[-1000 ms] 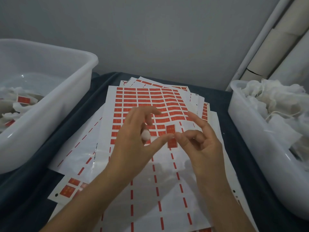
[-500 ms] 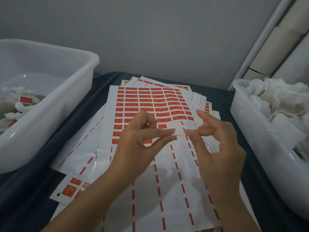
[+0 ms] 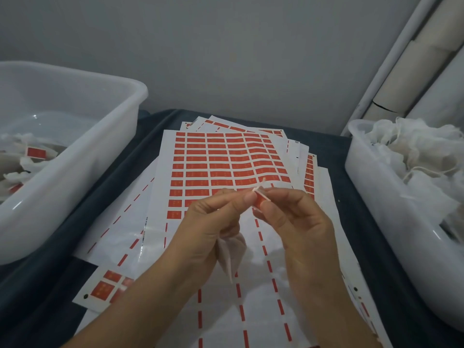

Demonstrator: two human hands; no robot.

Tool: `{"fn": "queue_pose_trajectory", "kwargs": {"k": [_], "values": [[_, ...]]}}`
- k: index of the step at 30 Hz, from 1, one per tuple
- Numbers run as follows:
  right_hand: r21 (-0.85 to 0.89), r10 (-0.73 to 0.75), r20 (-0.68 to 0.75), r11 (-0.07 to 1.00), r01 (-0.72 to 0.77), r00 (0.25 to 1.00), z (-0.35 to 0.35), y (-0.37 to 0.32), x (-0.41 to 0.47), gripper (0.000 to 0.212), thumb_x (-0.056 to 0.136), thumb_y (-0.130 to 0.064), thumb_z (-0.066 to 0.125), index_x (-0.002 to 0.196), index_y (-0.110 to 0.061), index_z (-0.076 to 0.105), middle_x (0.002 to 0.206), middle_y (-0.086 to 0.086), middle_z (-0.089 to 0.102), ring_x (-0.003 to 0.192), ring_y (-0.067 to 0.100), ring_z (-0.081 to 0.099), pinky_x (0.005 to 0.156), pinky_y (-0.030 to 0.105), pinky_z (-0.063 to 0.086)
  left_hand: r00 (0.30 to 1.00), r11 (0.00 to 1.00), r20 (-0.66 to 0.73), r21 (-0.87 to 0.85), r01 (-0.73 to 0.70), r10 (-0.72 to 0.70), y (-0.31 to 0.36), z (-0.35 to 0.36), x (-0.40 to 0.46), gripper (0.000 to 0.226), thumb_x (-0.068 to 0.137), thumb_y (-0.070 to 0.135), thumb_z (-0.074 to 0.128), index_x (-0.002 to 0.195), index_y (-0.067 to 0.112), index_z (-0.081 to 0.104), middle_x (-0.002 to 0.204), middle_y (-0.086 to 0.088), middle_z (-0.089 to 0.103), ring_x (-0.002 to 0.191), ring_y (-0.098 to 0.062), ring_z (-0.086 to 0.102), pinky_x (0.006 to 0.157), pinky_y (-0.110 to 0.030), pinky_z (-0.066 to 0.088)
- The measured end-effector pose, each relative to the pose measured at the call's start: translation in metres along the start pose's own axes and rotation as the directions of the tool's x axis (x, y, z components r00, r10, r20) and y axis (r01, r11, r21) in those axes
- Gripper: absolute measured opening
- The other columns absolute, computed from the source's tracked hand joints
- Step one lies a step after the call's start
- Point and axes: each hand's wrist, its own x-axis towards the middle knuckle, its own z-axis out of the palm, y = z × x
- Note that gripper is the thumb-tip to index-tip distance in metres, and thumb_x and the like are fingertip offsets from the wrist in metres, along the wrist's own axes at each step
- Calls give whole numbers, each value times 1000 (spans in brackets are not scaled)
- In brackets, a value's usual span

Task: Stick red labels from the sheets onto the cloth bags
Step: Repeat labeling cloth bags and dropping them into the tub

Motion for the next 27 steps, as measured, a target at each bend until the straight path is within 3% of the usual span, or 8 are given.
{"fn": "queue_pose_trajectory", "kwargs": {"k": [10, 22, 27], "values": [[114, 15, -7, 993, -14, 1000, -3, 5, 0, 12, 66, -31, 62, 75, -24, 68, 83, -19, 72, 83, 6, 70, 65, 11, 51, 999, 999, 31, -41, -25, 27, 0, 1, -1, 22, 53, 42, 65, 65, 27, 75, 48, 12, 54, 43, -2, 48, 46, -11, 42], [36, -67, -12, 997, 67, 998, -4, 6, 0, 12, 67, -28, 61, 79, -24, 61, 77, -26, 69, 78, 0, 68, 65, 7, 49, 999, 998, 32, -55, -18, 20, -2, 2, -1, 22, 50, 44, 67, 62, 27, 74, 49, 10, 54, 44, -3, 48, 47, -11, 42], [-19, -99, -23, 995, 99, 995, 0, 9, -3, 14, 68, -29, 61, 79, -23, 59, 75, -25, 69, 73, -1, 68, 64, 4, 47, 998, 997, -47, -58, -46, 44, -8, 5, -3, 23, 47, 48, 67, 58, 28, 71, 52, 10, 55, 47, -2, 50, 49, -12, 45]]}}
